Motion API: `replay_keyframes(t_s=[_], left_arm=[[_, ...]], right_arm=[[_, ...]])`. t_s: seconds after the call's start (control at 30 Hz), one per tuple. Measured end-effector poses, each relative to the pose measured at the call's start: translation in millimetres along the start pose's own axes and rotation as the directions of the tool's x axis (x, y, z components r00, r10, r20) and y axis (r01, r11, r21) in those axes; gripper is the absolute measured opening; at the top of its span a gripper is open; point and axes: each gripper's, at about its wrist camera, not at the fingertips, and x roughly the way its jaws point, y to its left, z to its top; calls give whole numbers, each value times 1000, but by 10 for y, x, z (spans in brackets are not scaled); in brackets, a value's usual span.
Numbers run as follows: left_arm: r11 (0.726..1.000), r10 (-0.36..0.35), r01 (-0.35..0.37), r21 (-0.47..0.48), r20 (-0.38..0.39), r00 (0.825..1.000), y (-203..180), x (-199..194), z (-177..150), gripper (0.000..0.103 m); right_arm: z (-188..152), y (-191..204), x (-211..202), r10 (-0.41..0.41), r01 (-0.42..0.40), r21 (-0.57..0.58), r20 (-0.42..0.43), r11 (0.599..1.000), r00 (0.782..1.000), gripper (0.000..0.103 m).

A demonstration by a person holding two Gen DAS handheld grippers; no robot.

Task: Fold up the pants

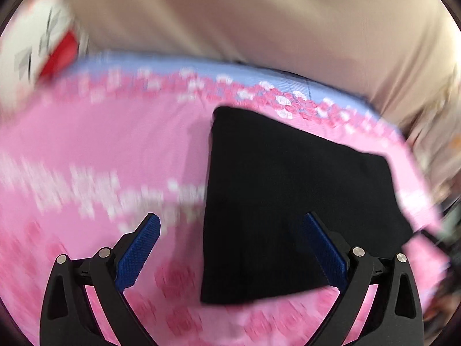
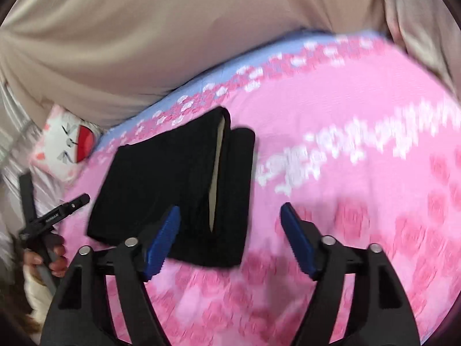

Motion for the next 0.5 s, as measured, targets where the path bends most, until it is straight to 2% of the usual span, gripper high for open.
replay_keyframes(t_s=[0.07, 0.13, 0.17, 0.2, 0.23, 0.27, 0.3, 0.33, 0.37, 0.4, 0.43, 0.5], left_arm=[[990, -57, 48, -131, -62, 996, 242, 122, -88, 98], [978, -96, 72, -193, -118, 988, 337, 275, -181, 97], [982, -89, 75, -172, -76, 993, 301, 242, -211, 97], [986, -85, 73, -152, -74, 994, 252, 242, -226, 97], [986, -119, 106, -129, -101, 988, 168, 299, -236, 97], [988, -128, 118, -100, -97, 987, 87, 324, -239, 96], [989, -142, 138, -46, -106, 984, -44, 390, -240, 94], [993, -114, 114, -2, -97, 989, -150, 413, -232, 73], [994, -100, 103, 26, -96, 990, -232, 433, -228, 69], [995, -88, 91, 29, -93, 992, -280, 425, -216, 52], [994, -105, 107, 27, -92, 990, -304, 363, -188, 31], [990, -131, 134, 34, -79, 988, -286, 184, -145, 21]], right_arm=[[-87, -44, 110, 39, -38, 28, -46, 999, 998, 71], [-178, -27, 265, 42, -40, 24, -91, 999, 995, 71], [-216, 14, 304, 33, -33, 3, -69, 999, 997, 72], [-227, 62, 310, 30, -31, -10, -55, 999, 998, 72], [-224, 92, 353, 39, -40, -17, -57, 999, 998, 72], [-211, 126, 418, 45, -46, -23, -52, 999, 998, 54], [-207, 132, 463, 38, -39, -24, -56, 999, 998, 46], [-195, 149, 486, 35, -37, -27, -50, 999, 998, 41], [-180, 162, 481, 51, -52, -22, -47, 998, 998, 32], [-150, 199, 440, 64, -64, -18, -40, 998, 997, 27], [-129, 241, 382, 81, -81, -22, -29, 996, 996, 25], [-114, 341, 162, 122, -122, -29, -7, 992, 993, 20]])
